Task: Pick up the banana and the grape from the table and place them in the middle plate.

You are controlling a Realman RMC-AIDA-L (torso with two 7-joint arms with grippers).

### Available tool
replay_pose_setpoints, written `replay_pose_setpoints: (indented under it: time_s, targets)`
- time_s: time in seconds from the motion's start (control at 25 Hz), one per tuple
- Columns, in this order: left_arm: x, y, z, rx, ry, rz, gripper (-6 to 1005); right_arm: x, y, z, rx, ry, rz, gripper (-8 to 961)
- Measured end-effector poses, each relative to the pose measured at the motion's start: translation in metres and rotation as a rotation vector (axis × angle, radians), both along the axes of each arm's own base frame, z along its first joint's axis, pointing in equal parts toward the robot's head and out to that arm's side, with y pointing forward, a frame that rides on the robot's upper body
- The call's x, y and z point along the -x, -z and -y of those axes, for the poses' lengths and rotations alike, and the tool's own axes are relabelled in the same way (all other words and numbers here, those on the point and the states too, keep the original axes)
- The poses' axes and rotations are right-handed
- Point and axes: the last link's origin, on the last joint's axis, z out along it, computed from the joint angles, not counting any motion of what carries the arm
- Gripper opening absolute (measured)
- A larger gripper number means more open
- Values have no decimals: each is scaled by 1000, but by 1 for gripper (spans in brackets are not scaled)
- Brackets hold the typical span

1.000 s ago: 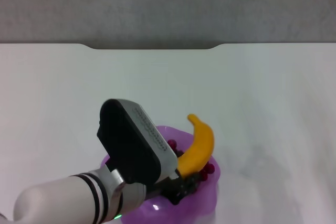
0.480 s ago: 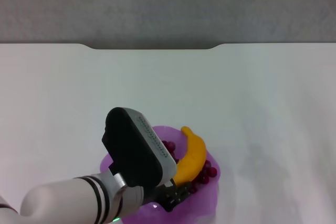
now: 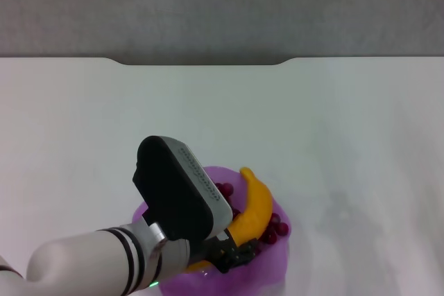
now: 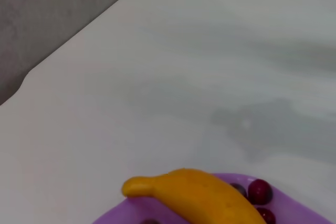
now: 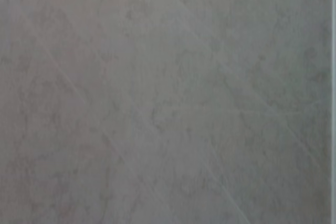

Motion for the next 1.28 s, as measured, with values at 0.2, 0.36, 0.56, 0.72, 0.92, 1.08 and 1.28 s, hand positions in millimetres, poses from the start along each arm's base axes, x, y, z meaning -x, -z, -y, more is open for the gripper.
replay_pose_setpoints:
  time_s: [0.2,0.36,0.56,0.72,0.92,1.08,1.28]
  targets:
    - [0,0,-1,-3,0,3,789,0,0,0,0,1,0,9]
    - [-4,-2,-1,-7,10,8,869,-1,0,1,0,2,0,9]
    - [-24,-13,-8,-55,69,58,885,-1,0,1,0,4,0,9]
    - [-37,-26,-17,-117,118,99,882,0,0,0,1,1,0,10]
    - [-46,-47,-35,-230,147,168,879,0,1,0,4,-1,0,10]
    - [-48,-65,-48,-333,170,231,877,2,3,-2,16,-3,0,8]
    - [-45,-90,-63,-504,201,350,780,6,8,-6,49,-14,5,9]
